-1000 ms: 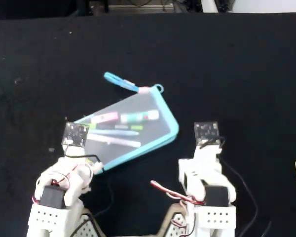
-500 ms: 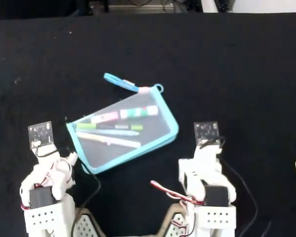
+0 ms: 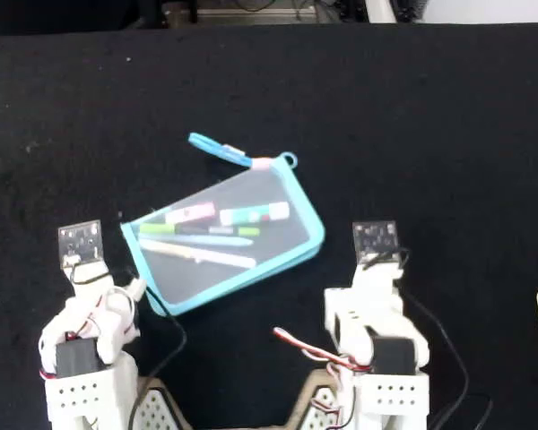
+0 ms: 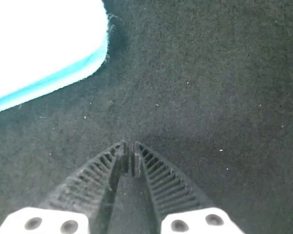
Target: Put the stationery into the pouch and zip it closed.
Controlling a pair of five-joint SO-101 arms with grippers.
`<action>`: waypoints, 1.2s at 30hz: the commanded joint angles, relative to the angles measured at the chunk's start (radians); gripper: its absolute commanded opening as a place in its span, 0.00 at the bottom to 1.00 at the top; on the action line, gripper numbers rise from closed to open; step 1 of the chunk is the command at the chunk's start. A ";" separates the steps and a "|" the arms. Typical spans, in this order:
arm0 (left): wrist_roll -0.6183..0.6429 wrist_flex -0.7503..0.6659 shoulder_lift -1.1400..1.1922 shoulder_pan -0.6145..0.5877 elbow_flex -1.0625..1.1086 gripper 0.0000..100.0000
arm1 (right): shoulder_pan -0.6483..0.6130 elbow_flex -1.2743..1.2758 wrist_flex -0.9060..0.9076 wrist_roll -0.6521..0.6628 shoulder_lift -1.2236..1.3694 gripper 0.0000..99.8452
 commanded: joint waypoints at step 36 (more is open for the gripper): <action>0.005 0.005 -0.006 0.012 0.024 0.03 | 0.051 -0.008 0.006 -0.008 -0.097 0.01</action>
